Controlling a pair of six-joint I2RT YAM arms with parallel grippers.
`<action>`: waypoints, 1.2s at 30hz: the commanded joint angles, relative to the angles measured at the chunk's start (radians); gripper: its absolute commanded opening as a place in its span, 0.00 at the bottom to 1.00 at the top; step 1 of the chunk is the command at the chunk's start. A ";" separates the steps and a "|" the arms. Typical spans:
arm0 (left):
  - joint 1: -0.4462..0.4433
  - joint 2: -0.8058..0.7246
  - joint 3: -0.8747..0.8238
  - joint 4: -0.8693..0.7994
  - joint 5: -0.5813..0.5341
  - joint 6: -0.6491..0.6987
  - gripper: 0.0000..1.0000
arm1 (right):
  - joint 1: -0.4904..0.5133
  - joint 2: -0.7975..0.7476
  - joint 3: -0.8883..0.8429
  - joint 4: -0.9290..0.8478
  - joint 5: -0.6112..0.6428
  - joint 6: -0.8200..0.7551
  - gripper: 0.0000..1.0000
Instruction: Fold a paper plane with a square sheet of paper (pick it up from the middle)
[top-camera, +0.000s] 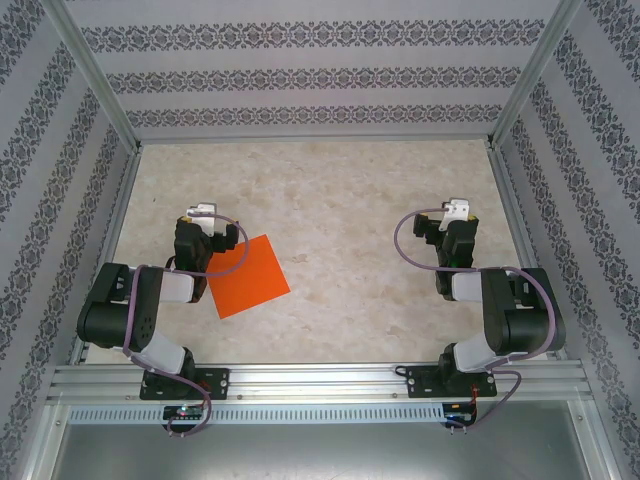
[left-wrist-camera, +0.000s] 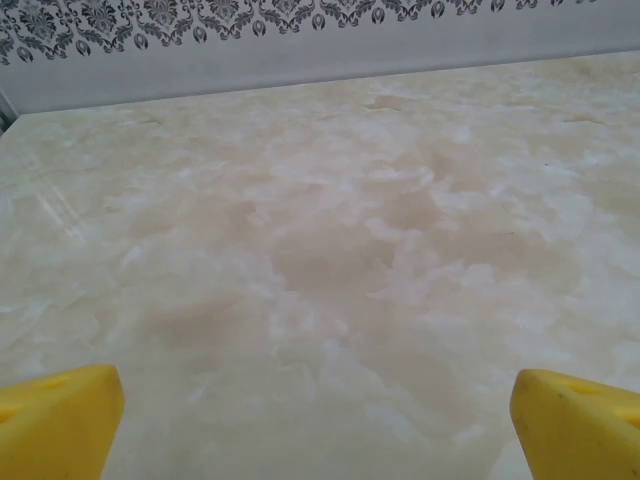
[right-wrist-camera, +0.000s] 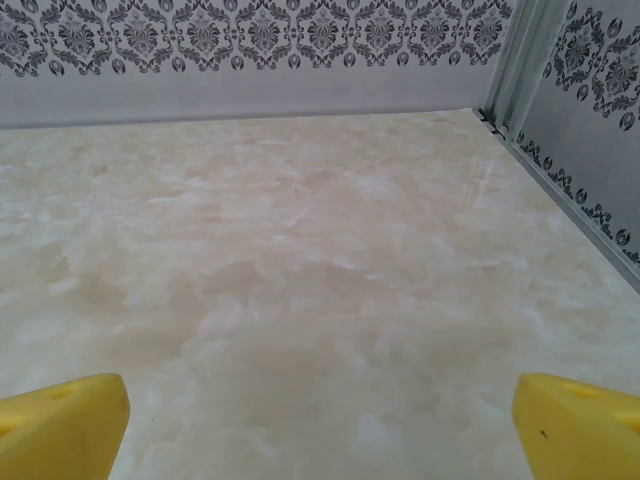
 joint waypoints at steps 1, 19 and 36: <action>0.021 0.002 0.021 -0.006 0.018 0.012 1.00 | -0.003 -0.014 0.017 0.021 -0.021 0.012 0.98; 0.021 0.002 0.020 -0.003 0.019 0.012 1.00 | -0.006 -0.014 0.019 0.018 -0.028 0.015 0.98; 0.025 -0.294 0.042 -0.288 -0.004 -0.060 1.00 | 0.079 -0.201 0.314 -0.699 -0.071 0.062 0.98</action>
